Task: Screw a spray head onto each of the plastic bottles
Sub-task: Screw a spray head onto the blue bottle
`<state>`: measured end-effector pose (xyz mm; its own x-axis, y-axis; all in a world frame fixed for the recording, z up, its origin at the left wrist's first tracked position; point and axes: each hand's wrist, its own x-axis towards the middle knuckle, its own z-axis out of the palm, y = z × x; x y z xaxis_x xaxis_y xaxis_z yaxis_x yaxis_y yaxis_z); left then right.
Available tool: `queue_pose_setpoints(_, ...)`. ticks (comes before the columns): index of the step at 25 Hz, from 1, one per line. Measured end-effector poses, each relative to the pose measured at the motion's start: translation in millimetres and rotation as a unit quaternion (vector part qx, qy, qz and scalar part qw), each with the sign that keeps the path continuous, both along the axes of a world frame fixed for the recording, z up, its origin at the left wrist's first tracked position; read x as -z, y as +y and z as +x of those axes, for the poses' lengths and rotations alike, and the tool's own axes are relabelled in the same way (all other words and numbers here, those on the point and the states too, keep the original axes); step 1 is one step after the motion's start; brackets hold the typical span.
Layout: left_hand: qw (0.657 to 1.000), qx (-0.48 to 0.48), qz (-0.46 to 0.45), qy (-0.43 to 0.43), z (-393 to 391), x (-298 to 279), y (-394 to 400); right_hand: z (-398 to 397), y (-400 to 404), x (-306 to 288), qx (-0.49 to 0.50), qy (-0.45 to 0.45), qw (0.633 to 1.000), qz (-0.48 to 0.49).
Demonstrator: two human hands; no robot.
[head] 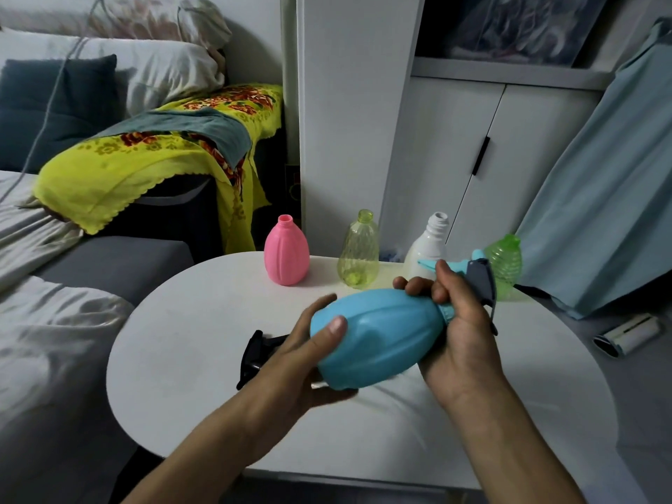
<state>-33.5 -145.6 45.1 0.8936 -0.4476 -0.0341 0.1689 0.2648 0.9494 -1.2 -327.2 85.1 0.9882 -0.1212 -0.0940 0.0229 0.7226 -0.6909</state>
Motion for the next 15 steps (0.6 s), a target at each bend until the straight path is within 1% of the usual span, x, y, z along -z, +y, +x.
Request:
queue_pose_setpoints(1,1.000,-0.001,0.010,0.005,-2.3,-2.1,-2.3,-1.3,1.4,0.7,-0.005,0.000,1.000,-0.006)
queue_pose_setpoints(3,0.993,-0.084,0.053,-0.058,-1.7,1.5,-4.9,-2.7,2.7,-0.2,-0.012,-0.011,1.000,0.004)
queue_pose_setpoints(5,0.986,-0.112,0.067,-0.105,-4.0,-1.0,-6.2,-3.5,1.0,-3.1,-0.015,-0.030,0.999,0.013)
queue_pose_setpoints(6,0.992,-0.090,0.043,-0.077,-2.7,-0.6,-4.6,-3.3,0.5,-3.8,-0.016,-0.038,0.999,0.007)
queue_pose_setpoints(8,0.999,-0.041,-0.016,0.028,-0.5,-2.3,-2.5,-3.9,2.9,-3.5,-0.024,-0.045,0.999,-0.020)
queue_pose_setpoints(9,0.997,-0.042,-0.028,0.062,-0.7,-3.8,-2.9,-4.8,5.1,-2.8,-0.026,-0.038,0.998,-0.029)
queue_pose_setpoints(10,0.996,-0.055,-0.023,0.070,0.0,-2.4,-4.2,-5.2,6.1,-1.6,-0.025,-0.030,0.999,-0.033)
queue_pose_setpoints(11,0.995,-0.080,-0.011,0.057,0.1,-0.3,-6.5,-5.4,6.0,-1.4,-0.020,-0.022,0.999,-0.032)
queue_pose_setpoints(13,0.992,-0.121,-0.017,0.032,-0.1,2.2,-10.2,-5.6,4.8,-2.2,-0.012,-0.013,0.999,-0.028)
queue_pose_setpoints(15,0.992,-0.115,-0.032,0.045,0.4,3.4,-9.9,-5.9,4.8,-2.4,-0.019,-0.018,0.999,-0.026)
